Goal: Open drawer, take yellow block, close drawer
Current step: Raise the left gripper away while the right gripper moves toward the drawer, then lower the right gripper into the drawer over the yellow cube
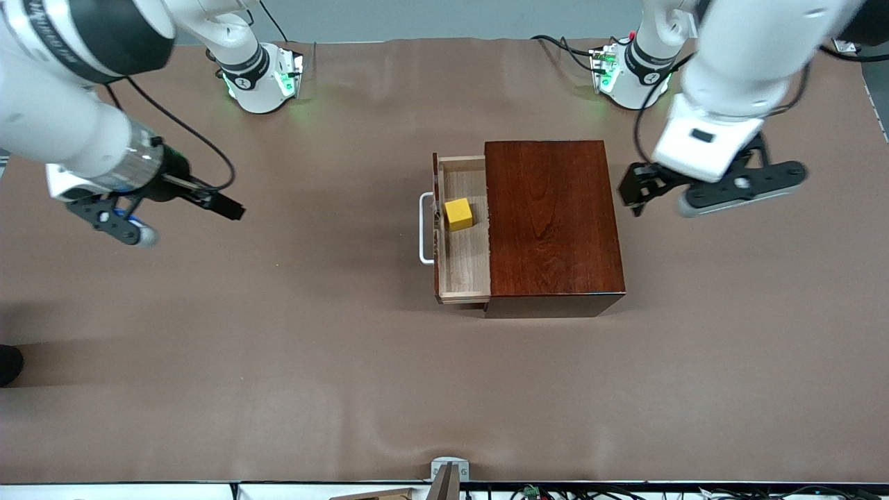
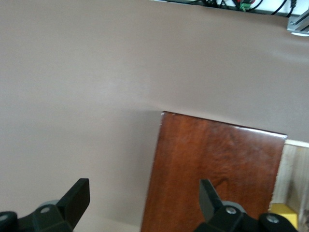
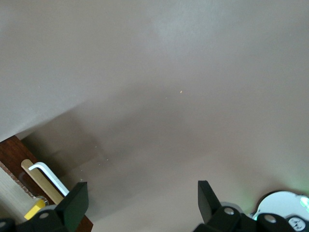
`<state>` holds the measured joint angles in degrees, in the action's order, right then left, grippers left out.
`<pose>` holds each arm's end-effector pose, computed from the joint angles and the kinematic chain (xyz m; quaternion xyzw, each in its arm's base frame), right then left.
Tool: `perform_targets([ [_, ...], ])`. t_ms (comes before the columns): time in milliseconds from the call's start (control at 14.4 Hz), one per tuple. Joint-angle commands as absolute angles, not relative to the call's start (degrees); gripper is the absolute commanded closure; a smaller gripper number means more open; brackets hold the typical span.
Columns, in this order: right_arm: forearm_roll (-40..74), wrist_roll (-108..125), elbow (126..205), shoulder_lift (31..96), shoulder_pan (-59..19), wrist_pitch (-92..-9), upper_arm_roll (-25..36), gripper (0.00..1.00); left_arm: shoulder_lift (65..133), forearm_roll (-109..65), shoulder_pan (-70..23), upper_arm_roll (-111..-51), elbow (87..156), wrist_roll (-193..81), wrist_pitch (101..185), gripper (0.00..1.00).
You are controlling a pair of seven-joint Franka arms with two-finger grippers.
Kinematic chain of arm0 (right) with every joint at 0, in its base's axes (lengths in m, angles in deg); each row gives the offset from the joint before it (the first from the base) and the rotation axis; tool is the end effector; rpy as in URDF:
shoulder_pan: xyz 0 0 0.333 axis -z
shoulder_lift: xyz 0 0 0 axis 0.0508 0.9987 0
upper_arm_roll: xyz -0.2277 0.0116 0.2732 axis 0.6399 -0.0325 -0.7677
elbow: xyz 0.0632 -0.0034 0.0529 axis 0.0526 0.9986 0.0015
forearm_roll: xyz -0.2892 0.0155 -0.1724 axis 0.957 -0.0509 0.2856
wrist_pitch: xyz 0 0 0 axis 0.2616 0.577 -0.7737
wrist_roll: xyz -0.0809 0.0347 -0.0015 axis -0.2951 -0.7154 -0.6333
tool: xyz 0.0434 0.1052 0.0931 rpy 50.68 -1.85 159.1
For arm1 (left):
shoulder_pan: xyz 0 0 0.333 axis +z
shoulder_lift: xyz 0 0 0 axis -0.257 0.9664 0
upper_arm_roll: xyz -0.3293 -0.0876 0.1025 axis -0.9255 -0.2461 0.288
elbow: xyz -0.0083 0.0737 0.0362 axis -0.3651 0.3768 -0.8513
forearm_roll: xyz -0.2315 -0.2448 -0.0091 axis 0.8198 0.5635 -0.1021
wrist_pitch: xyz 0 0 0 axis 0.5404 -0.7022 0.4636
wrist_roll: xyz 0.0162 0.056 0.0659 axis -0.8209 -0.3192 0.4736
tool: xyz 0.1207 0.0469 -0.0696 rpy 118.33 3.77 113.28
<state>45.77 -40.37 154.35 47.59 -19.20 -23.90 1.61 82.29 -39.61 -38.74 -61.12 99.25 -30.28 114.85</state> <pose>0.5104 0.1555 0.5714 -0.9625 0.2556 0.0847 0.0317 0.5199 -0.1903 0.6349 -0.9927 -0.0899 -0.0579 0.0564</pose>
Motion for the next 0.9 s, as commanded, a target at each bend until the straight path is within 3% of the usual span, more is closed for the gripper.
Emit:
perform_targets([
  [0, 44.0, -46.9, 153.5, 48.7, -21.9, -23.7, 2.1, 0.00, 76.2, -38.1, -34.5, -61.7, 106.3, -37.2, 115.1, 0.00],
  [277, 40.6, -56.0, 153.5, 50.4, -25.2, -26.3, 2.1, 0.00, 72.8, -36.0, -28.8, -61.7, 109.9, -45.0, 115.2, 0.00],
  [832, 41.1, -75.4, 153.4, 55.0, -35.2, -32.9, 2.1, 0.00, 72.3, -34.0, -23.3, -61.6, 109.5, -50.2, 114.7, 0.00],
])
